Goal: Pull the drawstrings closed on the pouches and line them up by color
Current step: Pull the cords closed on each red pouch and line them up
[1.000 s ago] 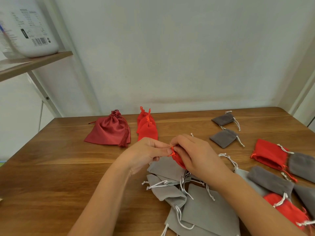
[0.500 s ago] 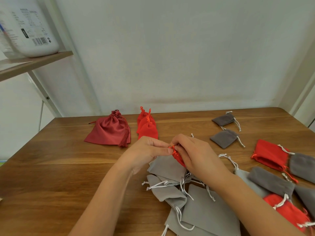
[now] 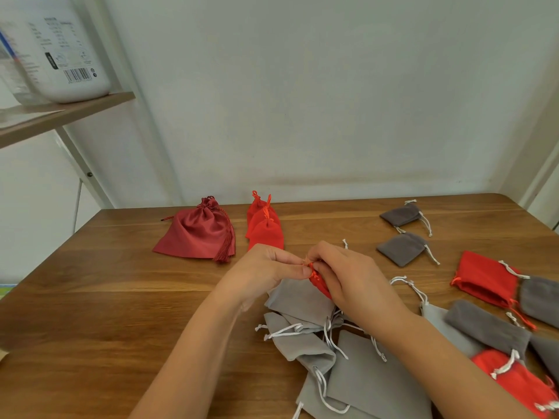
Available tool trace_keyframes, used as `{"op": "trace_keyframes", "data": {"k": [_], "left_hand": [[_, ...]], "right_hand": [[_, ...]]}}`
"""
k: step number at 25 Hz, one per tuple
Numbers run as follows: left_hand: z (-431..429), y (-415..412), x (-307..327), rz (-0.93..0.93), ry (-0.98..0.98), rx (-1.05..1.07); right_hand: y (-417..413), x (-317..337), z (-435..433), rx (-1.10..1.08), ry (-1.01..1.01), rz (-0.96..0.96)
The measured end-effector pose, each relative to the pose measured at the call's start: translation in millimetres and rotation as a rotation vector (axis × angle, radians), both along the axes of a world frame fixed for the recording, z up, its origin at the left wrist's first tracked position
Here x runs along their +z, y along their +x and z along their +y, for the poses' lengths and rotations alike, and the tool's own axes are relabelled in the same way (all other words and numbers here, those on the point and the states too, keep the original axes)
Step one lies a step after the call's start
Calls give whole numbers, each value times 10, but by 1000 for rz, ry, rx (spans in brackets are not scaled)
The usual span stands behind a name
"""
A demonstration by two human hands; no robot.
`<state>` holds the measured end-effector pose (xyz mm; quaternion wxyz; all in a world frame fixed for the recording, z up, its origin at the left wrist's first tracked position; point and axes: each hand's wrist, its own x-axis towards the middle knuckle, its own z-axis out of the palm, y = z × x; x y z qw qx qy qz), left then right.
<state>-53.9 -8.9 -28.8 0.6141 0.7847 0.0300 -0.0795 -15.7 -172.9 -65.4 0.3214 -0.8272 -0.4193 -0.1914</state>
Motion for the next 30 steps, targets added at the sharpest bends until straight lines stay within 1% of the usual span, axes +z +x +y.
{"op": "trace_keyframes", "data": {"k": [6,9,11,13,15,18,21,25,30], "left_hand": [[11,15,-33,-6,8,44],[4,1,-21,-16,26,-54],[-1,-14,-7,-74,70,-108],[1,-15,-15,-159,127,-122],[3,1,-43,-253,145,-128],[16,-5,-32,-321,127,-151],[27,-20,-2,-348,120,-182],[-3,-34,15,-376,153,-178],[23,-17,-5,-380,166,-143]], "right_hand": [[-12,-19,9,-60,106,113],[-6,-2,6,-60,146,90],[-9,26,3,-44,167,86],[-11,46,-9,-20,190,97],[-16,71,-24,20,201,122],[-31,108,-55,104,219,188],[-52,165,-85,151,285,316],[-76,239,-94,155,382,403],[-1,226,-150,181,314,494]]}}
